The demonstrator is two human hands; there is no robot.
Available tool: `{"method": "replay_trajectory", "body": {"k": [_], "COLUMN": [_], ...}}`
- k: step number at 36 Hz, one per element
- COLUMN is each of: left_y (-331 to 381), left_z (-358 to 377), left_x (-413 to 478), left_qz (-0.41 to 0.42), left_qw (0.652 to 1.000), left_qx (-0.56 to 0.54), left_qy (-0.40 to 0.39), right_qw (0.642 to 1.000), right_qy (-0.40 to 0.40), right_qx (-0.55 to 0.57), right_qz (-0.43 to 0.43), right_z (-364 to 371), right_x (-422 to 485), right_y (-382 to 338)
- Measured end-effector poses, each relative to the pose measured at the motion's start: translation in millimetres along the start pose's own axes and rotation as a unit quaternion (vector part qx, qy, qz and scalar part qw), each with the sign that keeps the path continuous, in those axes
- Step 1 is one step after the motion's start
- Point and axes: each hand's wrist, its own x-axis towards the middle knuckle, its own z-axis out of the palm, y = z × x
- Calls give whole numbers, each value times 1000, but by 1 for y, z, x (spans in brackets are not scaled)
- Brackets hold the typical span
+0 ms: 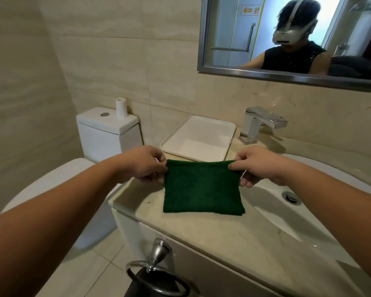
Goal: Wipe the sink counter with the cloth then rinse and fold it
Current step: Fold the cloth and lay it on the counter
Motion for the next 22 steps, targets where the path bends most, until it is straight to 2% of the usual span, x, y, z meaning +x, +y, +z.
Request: {"method": "replay_trajectory", "body": {"k": [2, 4, 6, 8, 10, 12, 14, 18, 22], "left_y": [1, 4, 11, 17, 17, 12, 6, 7, 15], "left_z": [9, 15, 17, 19, 21, 27, 31, 29, 20], "left_x": [4, 0, -13, -28, -39, -43, -45, -48, -50], "left_qz": [10, 62, 139, 198, 209, 208, 211, 235, 201], "left_qw": [995, 975, 963, 958, 942, 914, 898, 887, 935], "left_qx": [94, 199, 221, 210, 256, 338, 378, 391, 284], "left_qy": [38, 74, 66, 0, -61, -84, -80, -63, -74], "right_qw": [998, 978, 952, 943, 926, 877, 838, 851, 917], "right_qy": [40, 101, 124, 58, -38, -76, -71, -50, -48], "right_qx": [-48, -177, -258, -282, -330, -432, -494, -465, -348], "right_qz": [-1, -43, -111, -164, -181, -197, -222, -240, -190], "right_z": [6, 11, 13, 14, 19, 28, 35, 32, 21], "right_x": [9, 11, 0, -20, -40, -52, -58, -60, -58], "right_y": [2, 2, -4, -11, -13, -9, -2, 2, -4]}}
